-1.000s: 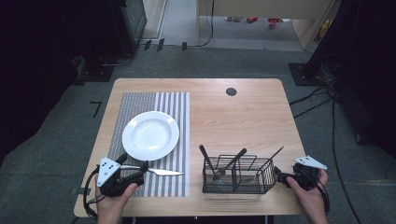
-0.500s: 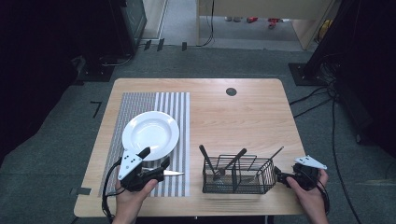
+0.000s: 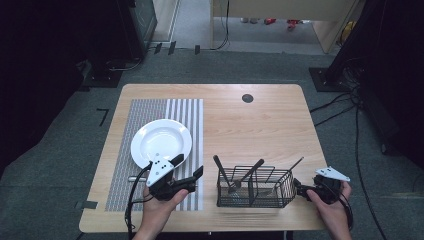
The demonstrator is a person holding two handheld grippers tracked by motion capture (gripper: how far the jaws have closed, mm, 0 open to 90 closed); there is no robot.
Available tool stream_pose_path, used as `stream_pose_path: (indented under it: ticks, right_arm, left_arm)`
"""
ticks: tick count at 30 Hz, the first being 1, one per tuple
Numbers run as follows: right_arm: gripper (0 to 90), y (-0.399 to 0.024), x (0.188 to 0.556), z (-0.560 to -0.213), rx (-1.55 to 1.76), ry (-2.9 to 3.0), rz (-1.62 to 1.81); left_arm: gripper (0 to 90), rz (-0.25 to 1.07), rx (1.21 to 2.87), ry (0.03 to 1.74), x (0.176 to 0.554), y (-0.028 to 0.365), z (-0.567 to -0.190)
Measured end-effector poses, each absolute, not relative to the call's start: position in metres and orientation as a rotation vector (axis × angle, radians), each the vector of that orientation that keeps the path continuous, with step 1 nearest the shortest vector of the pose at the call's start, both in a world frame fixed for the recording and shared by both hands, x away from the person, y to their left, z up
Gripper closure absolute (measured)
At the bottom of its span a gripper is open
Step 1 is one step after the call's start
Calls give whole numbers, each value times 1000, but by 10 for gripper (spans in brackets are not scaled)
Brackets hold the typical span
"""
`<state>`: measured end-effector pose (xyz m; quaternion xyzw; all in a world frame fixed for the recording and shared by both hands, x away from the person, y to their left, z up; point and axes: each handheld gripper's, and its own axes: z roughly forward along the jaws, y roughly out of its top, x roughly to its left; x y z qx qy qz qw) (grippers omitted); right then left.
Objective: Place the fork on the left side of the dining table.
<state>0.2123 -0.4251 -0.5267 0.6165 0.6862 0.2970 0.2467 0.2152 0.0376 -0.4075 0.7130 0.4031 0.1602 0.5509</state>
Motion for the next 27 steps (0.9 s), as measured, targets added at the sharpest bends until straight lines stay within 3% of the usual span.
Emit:
stream_pose_path:
  ticks: [5,15,27]
  right_arm:
    - [12,-425,212,-527,1681,1872,810]
    - [12,-425,212,-527,1682,1872,810]
    - [13,-425,212,-527,1682,1872,810]
  left_arm:
    - [317,347,1691,944,219,27,-406]
    - [551,284,1719,915,225,4,-404]
    - [700,140,1723,920,239,-3,-409]
